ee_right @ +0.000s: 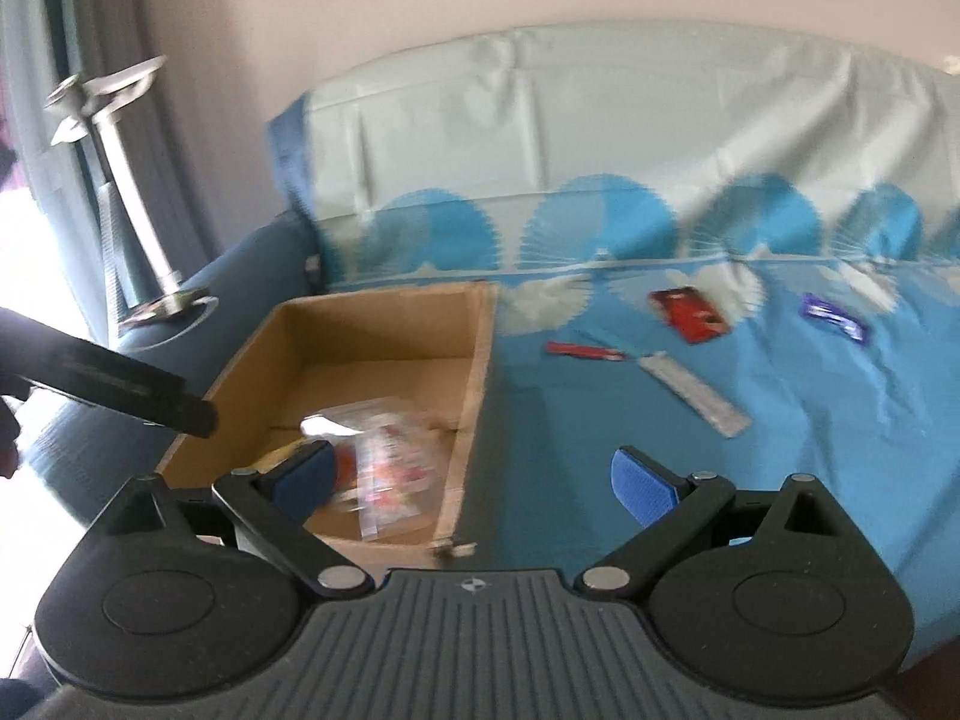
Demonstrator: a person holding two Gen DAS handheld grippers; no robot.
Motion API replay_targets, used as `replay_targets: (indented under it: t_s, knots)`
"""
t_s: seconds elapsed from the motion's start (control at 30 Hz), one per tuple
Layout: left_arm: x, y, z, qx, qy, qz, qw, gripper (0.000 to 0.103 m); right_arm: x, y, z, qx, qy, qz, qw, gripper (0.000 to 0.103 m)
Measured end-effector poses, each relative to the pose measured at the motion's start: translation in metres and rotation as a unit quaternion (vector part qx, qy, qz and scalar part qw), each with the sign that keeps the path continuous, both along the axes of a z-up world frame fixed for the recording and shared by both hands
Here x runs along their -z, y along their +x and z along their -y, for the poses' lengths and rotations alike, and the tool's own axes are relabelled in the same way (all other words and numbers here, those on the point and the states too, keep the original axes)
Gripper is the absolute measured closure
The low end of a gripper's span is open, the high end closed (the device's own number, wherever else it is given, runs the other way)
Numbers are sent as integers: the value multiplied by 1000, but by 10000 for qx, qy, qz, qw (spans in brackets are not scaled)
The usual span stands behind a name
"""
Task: Organize snacks
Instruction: 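Move both tools away from the box toward the snacks on the sofa, then grasp the blue stick pack with the left tool while the right tool grasps the white stick pack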
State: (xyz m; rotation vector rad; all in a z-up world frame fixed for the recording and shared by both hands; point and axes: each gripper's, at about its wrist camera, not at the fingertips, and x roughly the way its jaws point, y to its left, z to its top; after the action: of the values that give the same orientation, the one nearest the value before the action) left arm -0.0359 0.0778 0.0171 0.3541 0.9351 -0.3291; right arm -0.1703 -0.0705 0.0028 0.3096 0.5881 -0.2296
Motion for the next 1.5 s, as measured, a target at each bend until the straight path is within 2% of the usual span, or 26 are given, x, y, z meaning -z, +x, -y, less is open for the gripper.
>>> replay_targets:
  t_s: [0.23,0.43,0.57,0.77,0.87,0.9,0.93,0.97,1.0,1.1,1.17,1.23,1.33,1.4,1.5]
  knots:
    - [-10,28,66,263,-122,-157,9995,0,26,-2,76,706,-184,-162,9972,4]
    - [-8,69,131,249,-138,-293,9992,0,74,22,144,1034,-128,-418,9937,3]
    - [-1,98,158,82,-117,-410,9991,0,127,78,197,919,-156,-834,9921,3]
    - [8,141,182,-232,55,-368,9990,0,207,180,235,484,-273,-1651,9847,3]
    - [17,162,199,-327,134,-437,9984,0,236,214,248,376,-125,-1910,9808,2]
    - [21,169,208,-348,117,-485,9982,0,241,219,249,462,-244,-1801,9823,3]
    - [25,176,216,-362,100,-519,9979,0,242,219,247,517,-380,-1585,9853,9]
    - [30,182,227,-373,94,-553,9977,0,243,216,245,545,-395,-1452,9871,25]
    - [36,190,241,-356,65,-569,9977,0,243,212,244,651,-356,-1270,9891,52]
    - [59,211,287,-144,87,-511,9985,0,242,198,240,1277,-470,-1185,9836,67]
    - [85,227,320,87,146,-678,9976,0,239,187,244,1906,-585,-1256,9718,69]
    - [118,243,347,251,170,-1037,9941,0,232,183,258,2307,-763,-1350,9606,69]
    - [167,267,374,144,136,-1659,9859,0,231,169,289,2823,-417,-1216,9507,68]
    - [197,283,385,-41,137,-1891,9818,0,236,160,297,2894,-271,-1013,9514,68]
    - [223,297,391,-387,135,-1956,9798,0,240,163,297,2855,-360,-1001,9525,66]
